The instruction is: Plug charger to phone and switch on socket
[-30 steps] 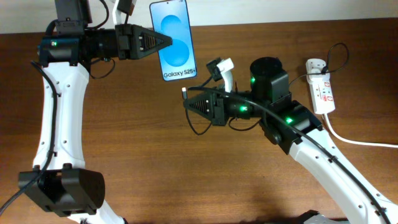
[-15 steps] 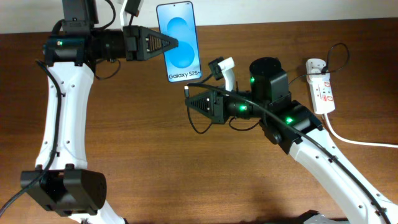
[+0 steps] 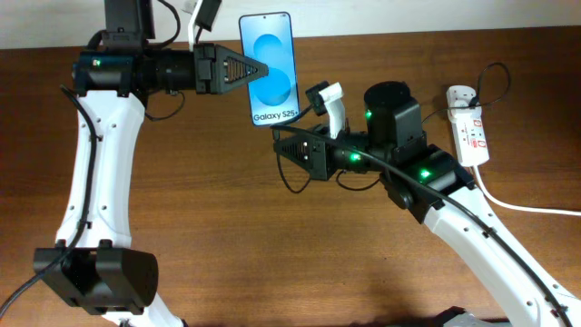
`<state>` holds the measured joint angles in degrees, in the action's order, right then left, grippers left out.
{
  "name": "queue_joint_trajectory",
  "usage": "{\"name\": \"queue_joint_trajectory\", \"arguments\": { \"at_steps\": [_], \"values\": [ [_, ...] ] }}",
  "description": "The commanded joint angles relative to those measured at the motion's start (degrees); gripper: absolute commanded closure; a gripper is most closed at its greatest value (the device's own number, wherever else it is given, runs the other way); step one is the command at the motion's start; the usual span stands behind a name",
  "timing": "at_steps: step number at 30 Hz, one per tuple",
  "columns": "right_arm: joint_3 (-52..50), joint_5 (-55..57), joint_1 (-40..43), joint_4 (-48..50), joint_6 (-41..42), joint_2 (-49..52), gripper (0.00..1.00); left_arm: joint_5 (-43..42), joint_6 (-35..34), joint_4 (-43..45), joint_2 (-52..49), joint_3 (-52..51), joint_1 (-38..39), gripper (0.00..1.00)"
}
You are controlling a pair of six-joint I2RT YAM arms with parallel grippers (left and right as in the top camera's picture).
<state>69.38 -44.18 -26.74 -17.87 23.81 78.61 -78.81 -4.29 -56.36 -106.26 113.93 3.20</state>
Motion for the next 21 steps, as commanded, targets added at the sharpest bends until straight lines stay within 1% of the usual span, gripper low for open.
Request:
{"name": "queue_joint_trajectory", "arguments": {
  "at_steps": [1,6,8,16,21],
  "values": [
    [1.36,-0.37,-0.31,-0.61,-1.11,0.20,0.96,0.26,1.57,0.31,0.72,0.44,-0.37,1.00],
    [1.46,-0.55,-0.24,-0.17,-1.09,0.20,0.96,0.17,1.53,0.28,0.72,0.44,-0.35,1.00],
    [1.46,-0.13,-0.20,0.11,-1.09,0.20,0.96,-1.38,1.55,0.28,0.72,0.44,-0.37,1.00],
    [1.46,0.15,-0.17,0.94,-1.09,0.20,0.96,-1.36,1.57,0.31,0.72,0.44,-0.37,1.00],
    [1.46,1.18,-0.15,0.96,-1.07,0.20,0.96,-3.50,1.57,0.31,0.72,0.44,-0.35,1.00]
  ]
}}
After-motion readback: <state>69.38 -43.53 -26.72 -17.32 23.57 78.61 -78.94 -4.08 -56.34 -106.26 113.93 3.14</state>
